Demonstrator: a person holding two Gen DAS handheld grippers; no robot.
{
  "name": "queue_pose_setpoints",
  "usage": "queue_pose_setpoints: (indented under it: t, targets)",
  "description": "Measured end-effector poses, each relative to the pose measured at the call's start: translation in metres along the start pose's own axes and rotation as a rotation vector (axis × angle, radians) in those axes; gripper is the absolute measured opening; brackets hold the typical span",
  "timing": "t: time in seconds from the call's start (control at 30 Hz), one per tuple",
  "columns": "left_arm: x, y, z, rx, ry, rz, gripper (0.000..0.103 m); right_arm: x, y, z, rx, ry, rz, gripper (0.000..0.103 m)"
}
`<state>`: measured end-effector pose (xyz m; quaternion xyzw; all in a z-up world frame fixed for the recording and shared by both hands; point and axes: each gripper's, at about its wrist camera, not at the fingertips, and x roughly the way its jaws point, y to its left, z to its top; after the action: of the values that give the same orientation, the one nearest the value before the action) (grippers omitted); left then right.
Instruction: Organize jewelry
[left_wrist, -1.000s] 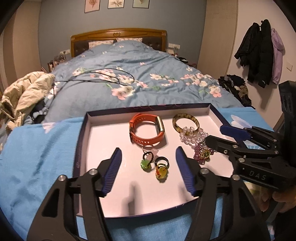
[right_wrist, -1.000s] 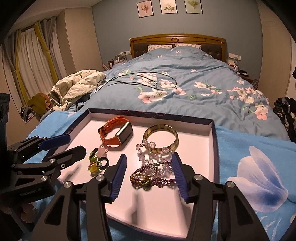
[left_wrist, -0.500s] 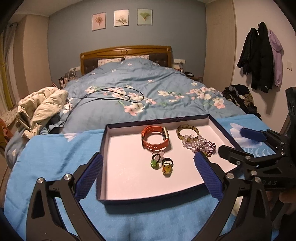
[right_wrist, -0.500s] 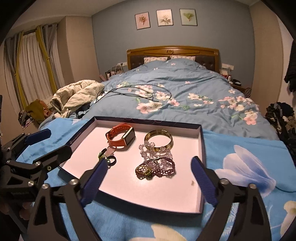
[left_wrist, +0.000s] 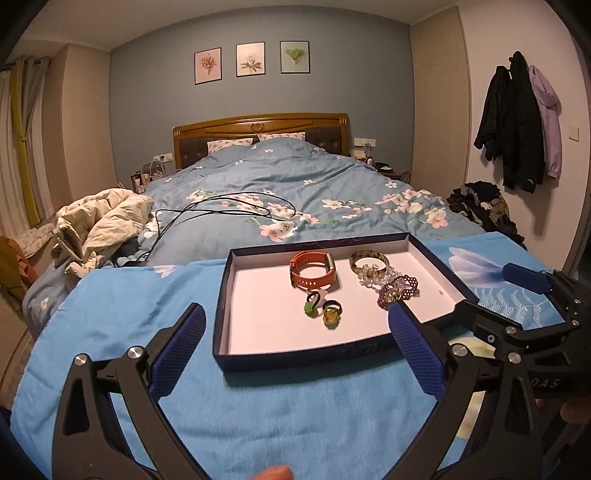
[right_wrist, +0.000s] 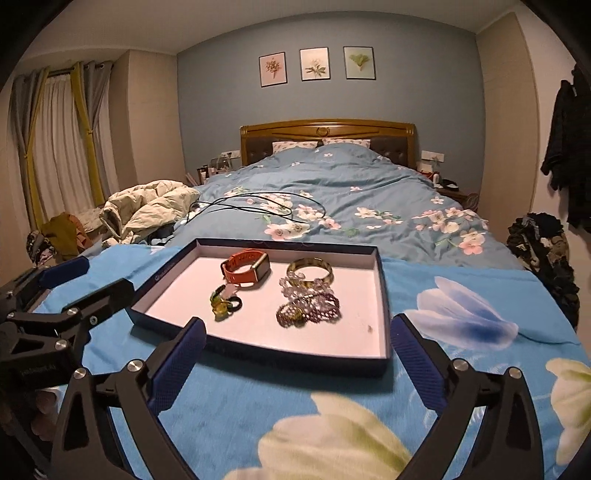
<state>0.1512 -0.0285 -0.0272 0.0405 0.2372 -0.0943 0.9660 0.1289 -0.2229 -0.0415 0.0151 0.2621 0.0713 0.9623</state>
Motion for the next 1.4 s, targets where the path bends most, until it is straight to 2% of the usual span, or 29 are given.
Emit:
queue_pose_setpoints:
  t: [0.3,0.5,0.97,1.4]
  targets:
    - [-0.036,0.013,-0.009,-0.059,-0.054,0.035,0.097,-0.038,0.004,-0.01,0.0,-0.071,-0.024,0.096]
    - [-0.057,0.014,-0.013,-0.044,-0.082,0.048,0.097,-0.057,0.012,-0.016,-0.004,-0.113,-0.013,0.096]
    - [-0.079,0.019,-0.018,-0.068,-0.126,0.052,0.097,-0.072,0.022,-0.021,-0.027,-0.135,-0.007,0.096]
    - [-0.083,0.015,-0.018,-0.064,-0.148,0.058,0.097,-0.075,0.024,-0.023,-0.029,-0.144,-0.01,0.096]
